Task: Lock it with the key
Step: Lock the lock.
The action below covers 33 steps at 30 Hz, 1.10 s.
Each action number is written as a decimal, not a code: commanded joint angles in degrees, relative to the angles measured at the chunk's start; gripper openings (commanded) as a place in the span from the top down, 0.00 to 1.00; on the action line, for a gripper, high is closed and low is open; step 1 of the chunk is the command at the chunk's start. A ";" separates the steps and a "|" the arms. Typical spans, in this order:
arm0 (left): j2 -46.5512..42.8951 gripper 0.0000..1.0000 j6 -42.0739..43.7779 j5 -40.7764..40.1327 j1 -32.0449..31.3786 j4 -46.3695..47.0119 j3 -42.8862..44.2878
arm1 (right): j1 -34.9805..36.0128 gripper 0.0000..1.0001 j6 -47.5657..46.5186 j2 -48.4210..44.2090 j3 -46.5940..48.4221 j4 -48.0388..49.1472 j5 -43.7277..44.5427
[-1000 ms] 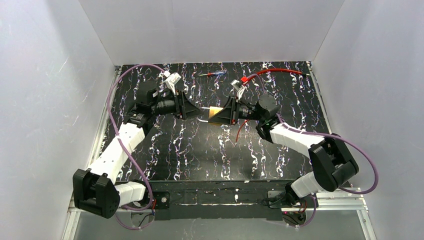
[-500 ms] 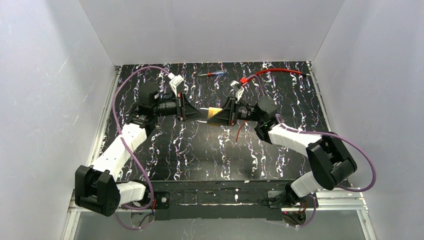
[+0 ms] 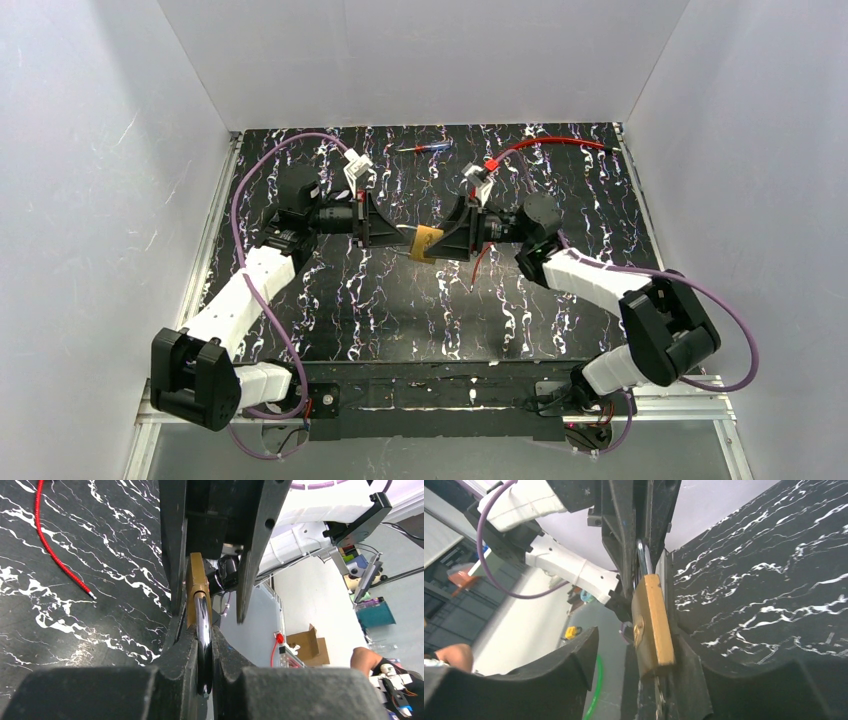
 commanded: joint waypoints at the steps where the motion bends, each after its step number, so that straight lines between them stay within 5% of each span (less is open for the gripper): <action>1: -3.33 1.00 2.79 7.08 1.00 -0.51 1.21 | -4.82 0.37 -8.61 -4.76 1.57 -5.16 -7.42; 8: -5.74 1.00 4.44 8.58 1.08 -2.34 -0.23 | -6.84 0.40 -27.19 -6.69 5.18 -27.10 -13.79; 12: -5.91 1.00 4.96 8.36 1.02 -2.61 -0.43 | -6.80 0.45 -30.33 -6.87 5.64 -30.49 -14.92; 19: -5.26 1.00 5.74 7.60 1.03 -2.90 -0.52 | -5.64 0.55 -29.10 -7.30 6.29 -30.53 -15.73; 27: -4.86 1.00 6.64 6.89 1.02 -3.87 -0.83 | -5.03 0.52 -20.40 -7.13 5.92 -21.02 -15.35; 33: -5.12 1.00 12.83 5.07 0.93 -12.28 1.41 | -4.95 0.70 -20.07 -6.80 6.40 -20.75 -14.96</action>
